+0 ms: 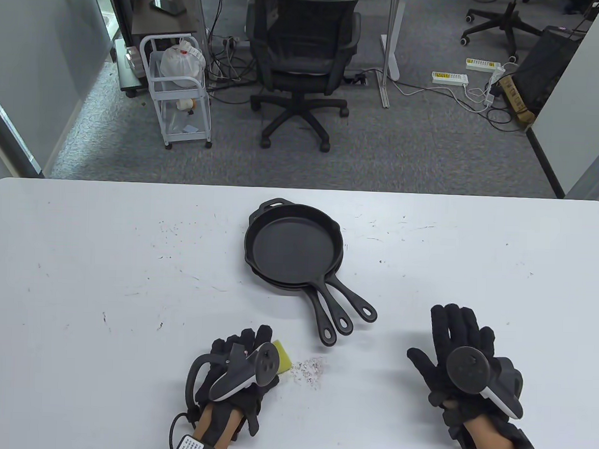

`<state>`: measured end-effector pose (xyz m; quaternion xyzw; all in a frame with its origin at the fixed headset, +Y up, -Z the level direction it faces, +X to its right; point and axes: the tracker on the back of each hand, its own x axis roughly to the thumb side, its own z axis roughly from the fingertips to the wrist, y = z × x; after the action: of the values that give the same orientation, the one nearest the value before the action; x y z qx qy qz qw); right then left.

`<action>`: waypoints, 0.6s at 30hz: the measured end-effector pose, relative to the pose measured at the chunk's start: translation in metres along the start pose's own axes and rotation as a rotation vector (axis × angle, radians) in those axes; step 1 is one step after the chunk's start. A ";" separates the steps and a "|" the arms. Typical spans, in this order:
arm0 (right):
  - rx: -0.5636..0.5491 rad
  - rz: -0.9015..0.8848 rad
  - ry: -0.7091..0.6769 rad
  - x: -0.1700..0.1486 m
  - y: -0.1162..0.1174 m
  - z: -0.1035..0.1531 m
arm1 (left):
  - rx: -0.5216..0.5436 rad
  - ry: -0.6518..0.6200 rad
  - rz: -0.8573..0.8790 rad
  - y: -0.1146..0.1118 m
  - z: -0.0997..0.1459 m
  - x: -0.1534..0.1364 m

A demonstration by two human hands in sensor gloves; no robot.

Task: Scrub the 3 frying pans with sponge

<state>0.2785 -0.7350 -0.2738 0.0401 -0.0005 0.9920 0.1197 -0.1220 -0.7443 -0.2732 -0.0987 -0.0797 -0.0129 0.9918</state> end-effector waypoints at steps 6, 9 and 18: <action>-0.037 -0.018 -0.039 0.002 -0.005 0.007 | 0.239 -0.047 0.064 0.024 0.019 -0.002; -0.050 -0.022 -0.062 0.005 -0.006 0.012 | 0.348 -0.069 0.058 0.033 0.028 -0.002; -0.055 -0.004 -0.114 0.020 -0.007 0.021 | 0.376 -0.079 0.066 0.035 0.034 -0.002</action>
<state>0.2623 -0.7232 -0.2510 0.0931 -0.0346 0.9875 0.1225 -0.1274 -0.7028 -0.2472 0.0852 -0.1165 0.0385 0.9888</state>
